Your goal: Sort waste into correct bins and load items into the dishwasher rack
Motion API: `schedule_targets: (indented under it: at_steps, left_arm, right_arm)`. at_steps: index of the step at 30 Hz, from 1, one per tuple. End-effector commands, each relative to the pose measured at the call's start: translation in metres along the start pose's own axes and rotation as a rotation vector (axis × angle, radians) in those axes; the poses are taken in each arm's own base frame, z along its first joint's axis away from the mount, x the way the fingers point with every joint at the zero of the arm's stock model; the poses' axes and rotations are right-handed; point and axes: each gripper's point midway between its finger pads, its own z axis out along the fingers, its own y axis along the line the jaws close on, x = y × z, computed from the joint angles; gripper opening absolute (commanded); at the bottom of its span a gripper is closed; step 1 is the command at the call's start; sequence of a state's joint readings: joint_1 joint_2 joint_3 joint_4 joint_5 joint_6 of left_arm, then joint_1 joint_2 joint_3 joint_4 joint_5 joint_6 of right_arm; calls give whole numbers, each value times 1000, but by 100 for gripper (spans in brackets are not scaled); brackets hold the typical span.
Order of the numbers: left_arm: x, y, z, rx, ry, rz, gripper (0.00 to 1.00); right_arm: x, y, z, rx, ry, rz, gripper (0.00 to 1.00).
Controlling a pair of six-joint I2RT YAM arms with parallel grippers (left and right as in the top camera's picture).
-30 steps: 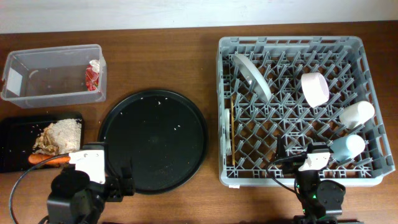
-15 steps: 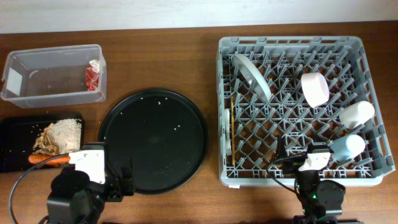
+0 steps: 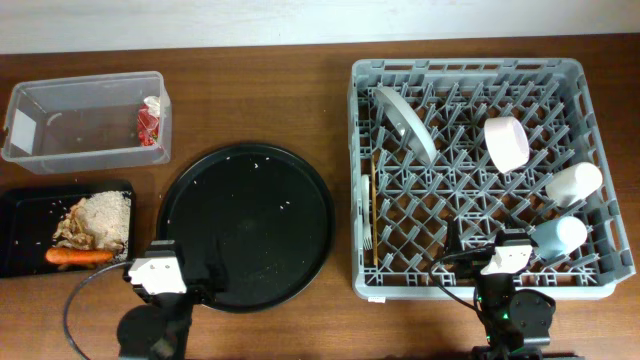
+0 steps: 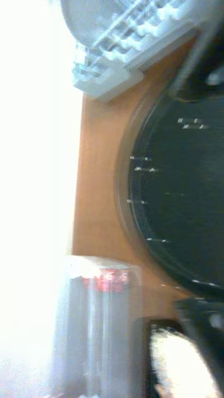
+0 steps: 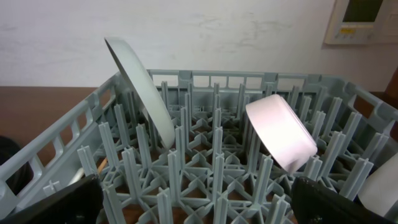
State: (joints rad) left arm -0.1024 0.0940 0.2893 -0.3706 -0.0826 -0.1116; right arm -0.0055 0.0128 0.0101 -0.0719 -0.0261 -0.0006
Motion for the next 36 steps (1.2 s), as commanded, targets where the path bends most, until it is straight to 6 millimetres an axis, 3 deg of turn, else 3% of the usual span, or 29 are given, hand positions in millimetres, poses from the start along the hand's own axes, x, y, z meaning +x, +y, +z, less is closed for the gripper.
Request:
schedule_targets:
  at_steps: [1, 2, 5, 6, 36]
  left_arm:
    - [-5, 4, 11, -1, -203, 15, 99]
    - [-4, 2, 16, 12, -268, 32, 99]
    - [37, -2, 25, 44, -113, 69, 99]
    - [42, -1, 26, 43, -91, 70, 99]
    - [42, -1, 26, 41, -92, 70, 99]
  right_arm:
    - [2, 0, 0, 0, 4, -3, 99]
    - [2, 0, 0, 0, 4, -3, 99]
    - [2, 0, 0, 0, 4, -3, 99]
    - [2, 0, 0, 0, 4, -3, 99]
    - [2, 0, 0, 0, 4, -3, 99]
